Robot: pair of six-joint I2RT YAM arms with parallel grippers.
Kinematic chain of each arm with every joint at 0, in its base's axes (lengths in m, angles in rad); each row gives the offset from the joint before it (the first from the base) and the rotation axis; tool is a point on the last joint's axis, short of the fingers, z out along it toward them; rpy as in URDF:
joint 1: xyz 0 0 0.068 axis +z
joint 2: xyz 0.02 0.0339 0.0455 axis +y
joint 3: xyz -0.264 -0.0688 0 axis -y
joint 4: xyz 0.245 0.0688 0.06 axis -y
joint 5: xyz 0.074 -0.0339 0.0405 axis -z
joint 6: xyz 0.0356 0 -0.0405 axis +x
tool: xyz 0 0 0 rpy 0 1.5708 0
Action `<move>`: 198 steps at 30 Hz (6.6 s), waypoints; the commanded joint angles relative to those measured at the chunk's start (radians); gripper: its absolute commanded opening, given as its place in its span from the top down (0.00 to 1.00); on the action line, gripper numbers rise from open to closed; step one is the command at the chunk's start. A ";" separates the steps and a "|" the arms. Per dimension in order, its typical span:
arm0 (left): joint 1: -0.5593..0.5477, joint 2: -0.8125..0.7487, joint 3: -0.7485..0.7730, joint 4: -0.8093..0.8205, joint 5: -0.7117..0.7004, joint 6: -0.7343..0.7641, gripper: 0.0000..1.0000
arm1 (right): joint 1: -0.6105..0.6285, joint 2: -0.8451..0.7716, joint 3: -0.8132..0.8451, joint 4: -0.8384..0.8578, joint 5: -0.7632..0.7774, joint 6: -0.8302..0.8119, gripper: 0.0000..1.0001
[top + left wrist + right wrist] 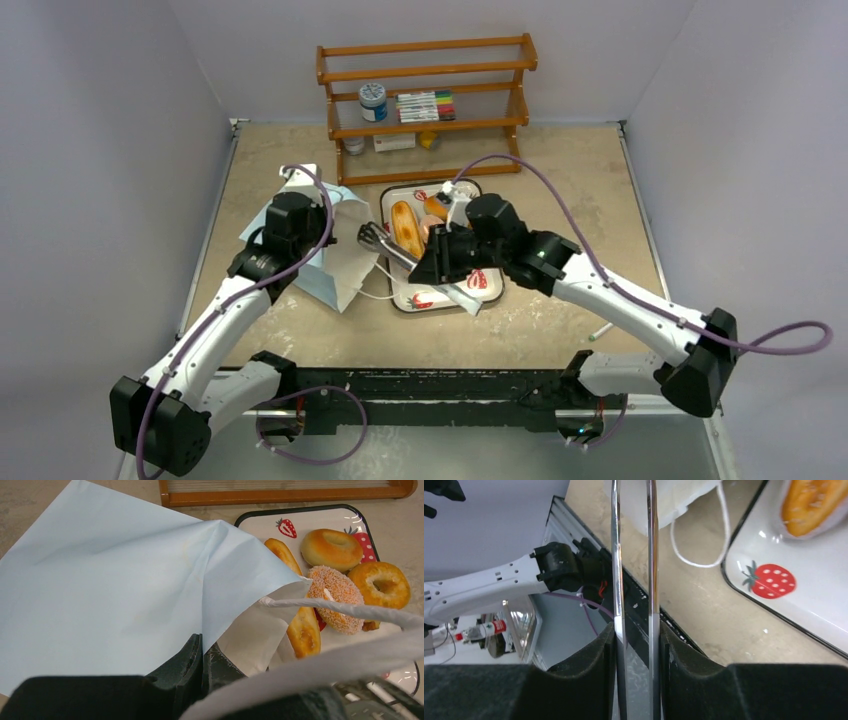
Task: Take the fake bread out of the paper bag
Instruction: Adjust the paper bag at the center of the board.
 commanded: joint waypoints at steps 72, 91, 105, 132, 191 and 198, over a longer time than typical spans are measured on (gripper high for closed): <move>-0.016 -0.052 -0.022 0.012 0.065 -0.112 1.00 | 0.086 0.750 0.268 0.384 -0.194 0.013 0.59; -0.021 -0.031 0.001 -0.039 0.131 -0.027 1.00 | 0.033 0.993 0.638 0.259 -0.300 -0.007 0.58; -0.021 -0.042 0.021 -0.058 0.012 0.009 1.00 | 0.084 1.013 0.631 0.214 -0.381 -0.088 0.70; -0.014 -0.052 0.157 -0.115 -0.034 0.025 1.00 | 0.018 0.180 -0.057 0.249 -0.106 -0.054 1.00; -0.036 -0.089 0.220 -0.364 0.057 0.116 1.00 | 0.118 0.699 0.253 0.632 -0.341 0.234 1.00; -0.040 -0.047 0.228 -0.369 0.086 0.214 1.00 | 0.101 0.725 0.326 0.642 -0.351 0.307 1.00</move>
